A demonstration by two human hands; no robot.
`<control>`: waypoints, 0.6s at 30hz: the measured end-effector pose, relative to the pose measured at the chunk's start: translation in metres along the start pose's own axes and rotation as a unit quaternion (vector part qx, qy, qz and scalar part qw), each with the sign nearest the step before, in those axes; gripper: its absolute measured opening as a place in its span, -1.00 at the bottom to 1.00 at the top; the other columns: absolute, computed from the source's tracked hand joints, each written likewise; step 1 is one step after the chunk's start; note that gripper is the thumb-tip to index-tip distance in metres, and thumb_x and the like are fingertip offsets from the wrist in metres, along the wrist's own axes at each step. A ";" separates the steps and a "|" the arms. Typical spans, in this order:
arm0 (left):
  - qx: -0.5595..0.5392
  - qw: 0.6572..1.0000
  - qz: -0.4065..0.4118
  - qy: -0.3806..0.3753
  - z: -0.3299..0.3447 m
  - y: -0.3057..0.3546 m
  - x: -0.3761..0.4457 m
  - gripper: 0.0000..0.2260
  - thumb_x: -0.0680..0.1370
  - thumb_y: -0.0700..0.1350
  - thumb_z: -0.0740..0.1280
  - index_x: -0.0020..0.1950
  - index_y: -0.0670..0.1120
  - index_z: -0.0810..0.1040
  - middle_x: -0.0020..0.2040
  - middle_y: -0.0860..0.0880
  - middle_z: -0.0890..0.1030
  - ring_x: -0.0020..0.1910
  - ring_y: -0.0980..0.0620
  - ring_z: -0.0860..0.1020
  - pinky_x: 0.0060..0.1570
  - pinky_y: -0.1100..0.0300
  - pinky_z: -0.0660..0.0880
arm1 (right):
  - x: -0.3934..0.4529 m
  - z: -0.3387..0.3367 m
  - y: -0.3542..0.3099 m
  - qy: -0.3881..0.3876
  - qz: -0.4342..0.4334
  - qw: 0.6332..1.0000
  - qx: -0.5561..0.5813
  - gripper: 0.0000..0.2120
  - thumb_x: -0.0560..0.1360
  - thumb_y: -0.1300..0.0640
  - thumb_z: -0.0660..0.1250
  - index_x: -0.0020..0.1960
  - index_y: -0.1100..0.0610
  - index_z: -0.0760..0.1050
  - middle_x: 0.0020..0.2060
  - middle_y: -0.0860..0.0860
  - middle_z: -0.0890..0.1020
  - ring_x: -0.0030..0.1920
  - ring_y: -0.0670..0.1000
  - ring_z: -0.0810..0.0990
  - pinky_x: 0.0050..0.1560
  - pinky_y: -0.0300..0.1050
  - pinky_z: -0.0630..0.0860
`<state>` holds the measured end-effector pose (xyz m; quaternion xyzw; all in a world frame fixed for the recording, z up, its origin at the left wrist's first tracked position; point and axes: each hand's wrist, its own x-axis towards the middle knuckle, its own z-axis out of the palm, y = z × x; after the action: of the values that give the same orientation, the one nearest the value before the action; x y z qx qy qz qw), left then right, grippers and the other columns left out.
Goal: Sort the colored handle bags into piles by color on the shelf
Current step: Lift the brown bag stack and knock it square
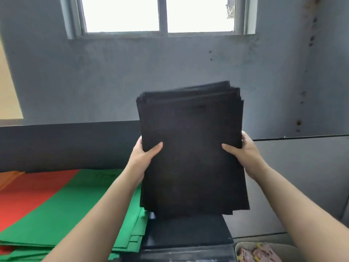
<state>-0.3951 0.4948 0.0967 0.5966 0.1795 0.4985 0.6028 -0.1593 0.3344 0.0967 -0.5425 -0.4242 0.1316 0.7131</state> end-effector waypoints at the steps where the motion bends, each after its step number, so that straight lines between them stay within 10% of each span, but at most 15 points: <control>1: 0.020 0.999 0.010 0.032 0.004 -0.005 -0.004 -0.71 0.45 -0.21 0.45 0.12 0.01 0.54 0.04 0.00 0.68 0.04 -0.03 0.64 0.00 0.10 0.58 | -0.006 0.005 0.005 0.014 -0.006 1.000 0.009 -0.65 0.43 0.32 0.43 0.03 -0.07 0.47 0.01 -0.05 0.65 -0.01 -0.06 0.65 -0.11 -0.21 0.59; 8: 0.000 0.995 0.086 0.053 0.029 0.036 0.012 -0.70 0.48 -0.20 0.43 0.18 -0.03 0.52 0.08 0.03 0.66 0.06 0.05 0.63 0.09 0.08 0.54 | 0.014 0.021 -0.042 0.032 -0.102 0.994 0.036 -0.66 0.46 0.34 0.37 0.01 -0.09 0.46 -0.03 -0.09 0.65 -0.02 -0.07 0.65 0.01 -0.13 0.58; 12: 0.019 0.999 0.049 0.008 0.020 0.056 0.031 -0.64 0.45 -0.14 0.46 0.23 -0.04 0.52 0.10 -0.02 0.66 0.07 -0.03 0.63 0.09 0.03 0.55 | 0.025 0.010 -0.054 -0.035 -0.012 0.999 0.036 -0.68 0.45 0.23 0.43 0.08 -0.11 0.47 -0.04 -0.13 0.67 -0.12 -0.13 0.68 -0.22 -0.31 0.57; 18: 0.014 0.999 -0.014 0.048 0.008 0.012 0.008 -0.84 0.46 -0.13 0.45 0.02 -0.06 0.61 -0.01 -0.10 0.69 -0.02 -0.09 0.65 0.06 -0.03 0.57 | -0.018 0.022 0.011 0.077 -0.016 0.997 0.003 -0.69 0.40 0.34 0.46 -0.04 -0.04 0.53 -0.05 -0.09 0.65 -0.07 -0.12 0.62 -0.08 -0.22 0.53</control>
<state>-0.3895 0.4949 0.1124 0.5776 0.2236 0.5159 0.5918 -0.1838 0.3416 0.0796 -0.5420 -0.3761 0.0797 0.7473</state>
